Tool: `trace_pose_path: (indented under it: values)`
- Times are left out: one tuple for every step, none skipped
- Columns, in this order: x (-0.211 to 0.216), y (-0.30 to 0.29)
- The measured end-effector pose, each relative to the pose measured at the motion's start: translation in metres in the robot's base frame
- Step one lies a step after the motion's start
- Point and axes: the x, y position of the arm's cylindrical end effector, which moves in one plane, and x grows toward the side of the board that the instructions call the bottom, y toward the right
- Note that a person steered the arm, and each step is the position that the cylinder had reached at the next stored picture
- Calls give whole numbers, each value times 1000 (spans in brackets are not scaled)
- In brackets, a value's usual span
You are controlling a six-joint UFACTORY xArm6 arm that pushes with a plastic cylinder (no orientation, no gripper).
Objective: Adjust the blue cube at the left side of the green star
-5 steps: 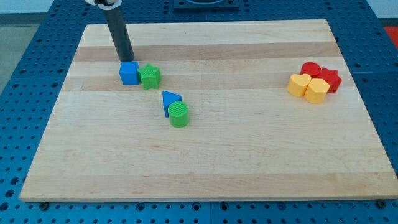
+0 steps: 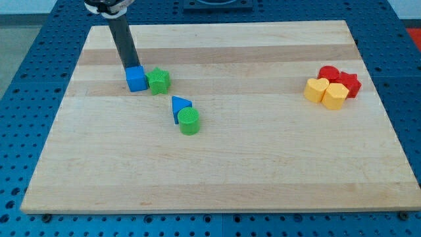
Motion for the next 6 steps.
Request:
trace_pose_path:
  values:
    - [0,12]
    - [0,19]
    - [1,22]
    - [1,23]
    - [3,23]
    - [4,23]
